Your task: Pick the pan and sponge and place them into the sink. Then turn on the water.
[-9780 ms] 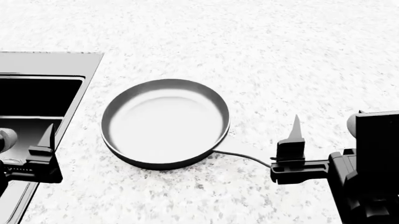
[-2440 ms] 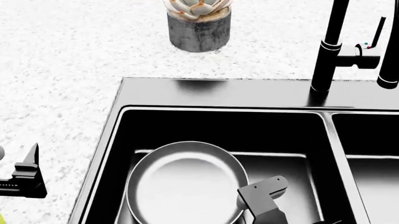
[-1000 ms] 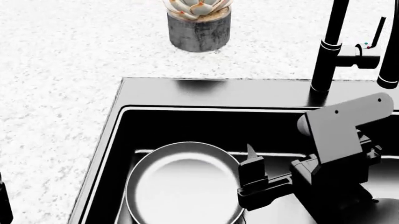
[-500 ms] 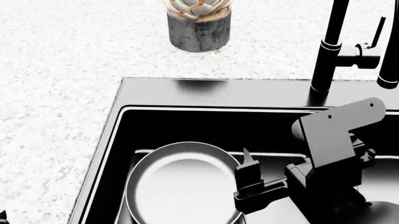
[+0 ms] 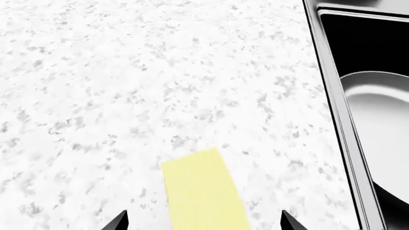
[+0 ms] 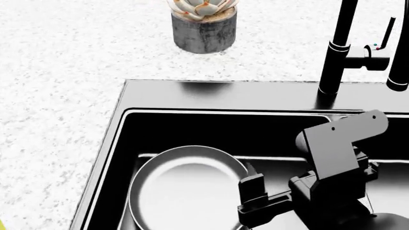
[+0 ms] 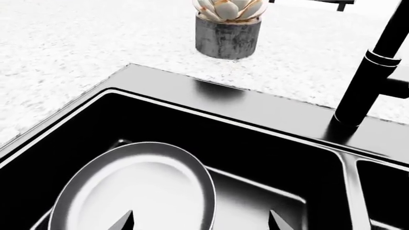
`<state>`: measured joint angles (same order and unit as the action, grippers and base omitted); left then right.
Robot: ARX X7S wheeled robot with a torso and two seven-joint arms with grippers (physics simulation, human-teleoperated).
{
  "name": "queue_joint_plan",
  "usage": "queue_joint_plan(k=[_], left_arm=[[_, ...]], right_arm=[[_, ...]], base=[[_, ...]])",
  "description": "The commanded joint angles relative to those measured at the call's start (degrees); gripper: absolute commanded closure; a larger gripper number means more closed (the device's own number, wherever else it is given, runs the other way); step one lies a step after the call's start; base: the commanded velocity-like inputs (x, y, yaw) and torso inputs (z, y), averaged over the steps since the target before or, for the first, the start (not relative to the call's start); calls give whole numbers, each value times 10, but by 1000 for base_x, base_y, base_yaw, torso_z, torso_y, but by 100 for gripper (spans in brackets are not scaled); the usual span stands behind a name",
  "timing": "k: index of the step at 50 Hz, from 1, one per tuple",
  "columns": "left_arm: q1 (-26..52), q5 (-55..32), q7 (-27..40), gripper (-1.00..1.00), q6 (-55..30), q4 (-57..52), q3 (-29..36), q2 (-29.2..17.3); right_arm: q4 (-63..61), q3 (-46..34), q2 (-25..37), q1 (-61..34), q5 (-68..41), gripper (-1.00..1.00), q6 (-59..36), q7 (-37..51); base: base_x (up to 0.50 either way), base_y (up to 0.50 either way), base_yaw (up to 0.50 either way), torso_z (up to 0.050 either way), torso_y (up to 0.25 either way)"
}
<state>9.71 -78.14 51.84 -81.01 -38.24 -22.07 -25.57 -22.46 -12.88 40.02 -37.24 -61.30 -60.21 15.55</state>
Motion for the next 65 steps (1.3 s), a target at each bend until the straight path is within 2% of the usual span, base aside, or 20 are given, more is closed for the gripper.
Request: queue_joint_plan(k=[1,5,14,26,27,39,46,53,65], left_arm=[[6,94,-51,-100,57,46,45,4],[12,131,-74,-100,83,77,78,16],[-4,167,-105,-100,121,108,106,26],[-15,210,-119,-100,129,103,167,10],[-14,218,-117,100,129,100,175,8],[0,213,-94,100,120,88,179,14],[11,198,-93,100,117,77,158,-3],[75,176,-89,100,100,70,153,-15],[241,166,-102,100,64,123,233,18]], right_arm=[[4,-2,-2,24,9,-100,23,-11],[8,-4,-5,26,13,-100,29,-15],[10,-10,-7,26,13,-100,27,-15],[9,-9,-4,36,15,-100,36,-16],[9,-9,-4,37,16,-100,38,-17],[12,-8,-3,46,20,-100,48,-21],[15,-10,-4,44,21,-100,49,-22],[20,-15,-6,30,20,-100,44,-23],[0,5,4,26,-7,-100,31,-4]], base=[[0,0,0,0,0],[0,0,0,0,0],[3,0,0,0,0],[2,1,-1,0,0],[0,0,0,0,0],[0,0,0,0,0],[2,0,0,0,0],[2,0,0,0,0],[0,0,0,0,0]])
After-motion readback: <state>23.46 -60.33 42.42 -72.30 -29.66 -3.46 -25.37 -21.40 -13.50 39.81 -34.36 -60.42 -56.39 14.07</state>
